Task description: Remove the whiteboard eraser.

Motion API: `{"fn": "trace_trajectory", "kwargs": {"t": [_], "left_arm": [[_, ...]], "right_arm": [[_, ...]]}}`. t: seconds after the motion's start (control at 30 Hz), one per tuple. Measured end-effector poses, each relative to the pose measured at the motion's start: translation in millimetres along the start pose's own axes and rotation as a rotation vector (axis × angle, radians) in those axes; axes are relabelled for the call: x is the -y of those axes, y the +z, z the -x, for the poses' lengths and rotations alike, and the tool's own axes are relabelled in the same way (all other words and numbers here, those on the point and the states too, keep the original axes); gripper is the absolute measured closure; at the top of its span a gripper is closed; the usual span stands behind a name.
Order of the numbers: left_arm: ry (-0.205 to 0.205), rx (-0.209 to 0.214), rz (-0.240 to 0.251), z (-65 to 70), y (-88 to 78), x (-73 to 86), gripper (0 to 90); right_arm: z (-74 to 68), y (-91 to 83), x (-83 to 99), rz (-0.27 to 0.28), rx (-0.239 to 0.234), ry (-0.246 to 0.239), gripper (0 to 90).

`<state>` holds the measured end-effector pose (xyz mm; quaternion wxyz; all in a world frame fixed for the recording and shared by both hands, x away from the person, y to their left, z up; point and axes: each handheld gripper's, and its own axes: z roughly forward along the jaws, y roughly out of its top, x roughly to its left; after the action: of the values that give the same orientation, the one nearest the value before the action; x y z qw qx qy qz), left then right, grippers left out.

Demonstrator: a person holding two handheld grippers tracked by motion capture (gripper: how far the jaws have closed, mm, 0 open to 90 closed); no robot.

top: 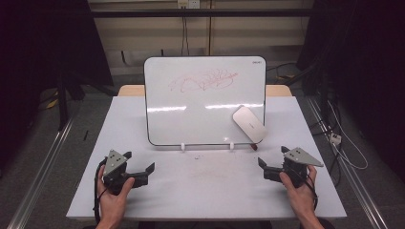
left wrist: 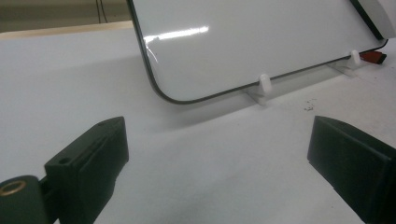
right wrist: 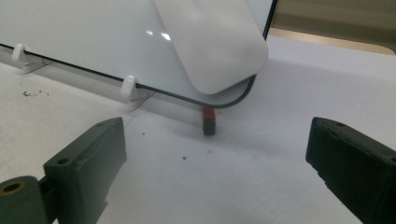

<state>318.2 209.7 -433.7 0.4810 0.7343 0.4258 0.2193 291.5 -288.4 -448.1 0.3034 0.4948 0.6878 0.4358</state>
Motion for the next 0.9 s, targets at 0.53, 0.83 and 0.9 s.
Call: {"fn": "trace_trajectory", "kwargs": {"t": [0.53,0.83,0.9], "left_arm": [[-0.003,-0.004,-0.025,-0.9,2.4,3.1,5.4],[0.015,0.007,-0.017,1.1,4.7,-0.1,5.4],[0.006,0.014,-0.017,1.7,4.5,-0.6,5.4]], "right_arm": [[0.1,4.5,-7.5,-0.015,-0.057,-0.007,4.3],[1.3,8.0,-21.7,-0.024,-0.017,-0.019,6.0],[-2.0,9.4,-27.3,-0.025,-0.017,-0.033,5.7]]}}
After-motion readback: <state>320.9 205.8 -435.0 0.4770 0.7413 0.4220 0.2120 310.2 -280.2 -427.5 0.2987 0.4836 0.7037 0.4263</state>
